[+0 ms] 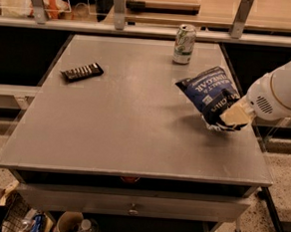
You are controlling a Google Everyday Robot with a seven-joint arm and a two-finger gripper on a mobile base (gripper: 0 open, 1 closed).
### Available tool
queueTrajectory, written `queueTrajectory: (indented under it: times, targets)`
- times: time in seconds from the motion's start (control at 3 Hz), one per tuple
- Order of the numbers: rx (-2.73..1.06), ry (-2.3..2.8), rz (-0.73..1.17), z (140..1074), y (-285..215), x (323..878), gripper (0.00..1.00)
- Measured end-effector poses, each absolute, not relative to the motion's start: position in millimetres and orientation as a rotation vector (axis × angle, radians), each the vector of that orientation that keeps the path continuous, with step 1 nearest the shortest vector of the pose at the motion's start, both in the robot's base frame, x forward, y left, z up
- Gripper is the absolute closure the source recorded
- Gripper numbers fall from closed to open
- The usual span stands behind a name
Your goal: Move blue chip bag near 7up can
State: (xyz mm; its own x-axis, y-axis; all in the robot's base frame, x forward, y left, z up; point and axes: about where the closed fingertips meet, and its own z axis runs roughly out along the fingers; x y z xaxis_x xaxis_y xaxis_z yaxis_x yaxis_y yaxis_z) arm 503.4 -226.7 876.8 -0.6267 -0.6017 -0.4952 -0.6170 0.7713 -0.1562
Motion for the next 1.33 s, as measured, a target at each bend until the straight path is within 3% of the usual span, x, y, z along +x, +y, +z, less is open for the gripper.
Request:
queueTrajectory:
  times: [0.67,1.33]
  targets:
    - [-0.760,2.359,-0.133,904,-280,555,1.00]
    - [-0.522,2.173,-0.128,930,-309,607,1.00]
